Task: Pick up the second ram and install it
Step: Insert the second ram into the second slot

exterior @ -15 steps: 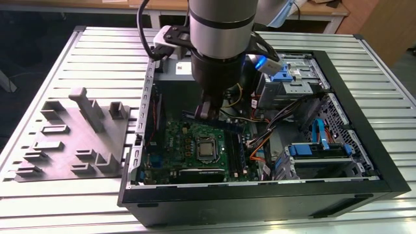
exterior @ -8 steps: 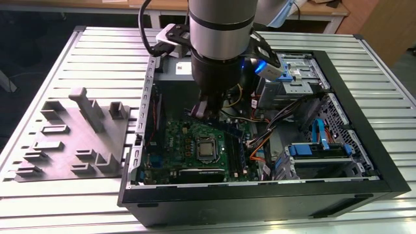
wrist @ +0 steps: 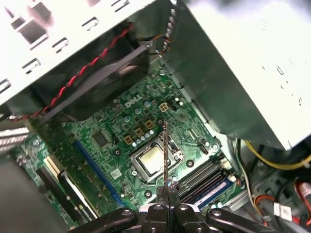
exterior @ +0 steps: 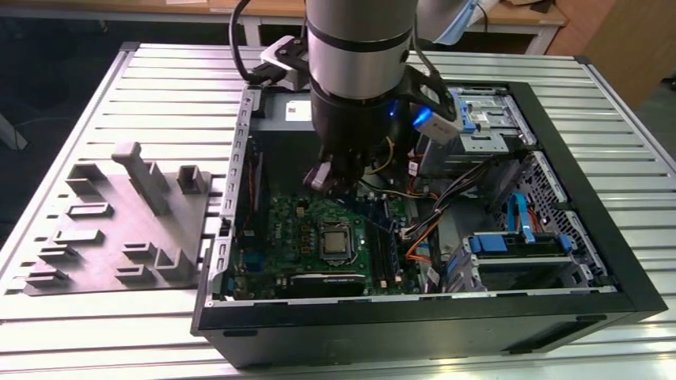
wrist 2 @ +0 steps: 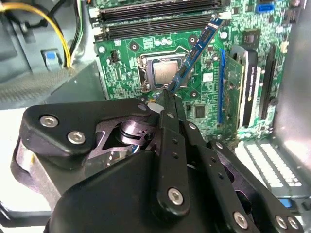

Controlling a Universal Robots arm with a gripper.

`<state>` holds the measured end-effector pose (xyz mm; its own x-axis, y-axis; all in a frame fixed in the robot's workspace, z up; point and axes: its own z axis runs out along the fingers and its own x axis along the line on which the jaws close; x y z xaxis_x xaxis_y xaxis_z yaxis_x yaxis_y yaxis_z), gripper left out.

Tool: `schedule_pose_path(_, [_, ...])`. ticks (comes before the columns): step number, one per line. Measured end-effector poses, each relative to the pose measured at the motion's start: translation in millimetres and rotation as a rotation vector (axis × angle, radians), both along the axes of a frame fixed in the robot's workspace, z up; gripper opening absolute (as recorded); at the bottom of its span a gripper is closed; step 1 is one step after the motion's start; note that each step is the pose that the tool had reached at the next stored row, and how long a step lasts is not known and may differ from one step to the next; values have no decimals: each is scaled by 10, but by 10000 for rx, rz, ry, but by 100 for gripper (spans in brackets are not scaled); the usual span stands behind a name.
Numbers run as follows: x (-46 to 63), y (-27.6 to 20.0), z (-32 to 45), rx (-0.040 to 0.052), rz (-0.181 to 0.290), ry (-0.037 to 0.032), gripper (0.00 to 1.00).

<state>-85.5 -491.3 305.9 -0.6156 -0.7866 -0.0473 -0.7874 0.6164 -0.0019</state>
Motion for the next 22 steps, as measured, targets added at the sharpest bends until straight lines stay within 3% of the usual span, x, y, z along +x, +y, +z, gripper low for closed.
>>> schedule_pose_path(22, [0,0,-37,0,-4002,0,11])
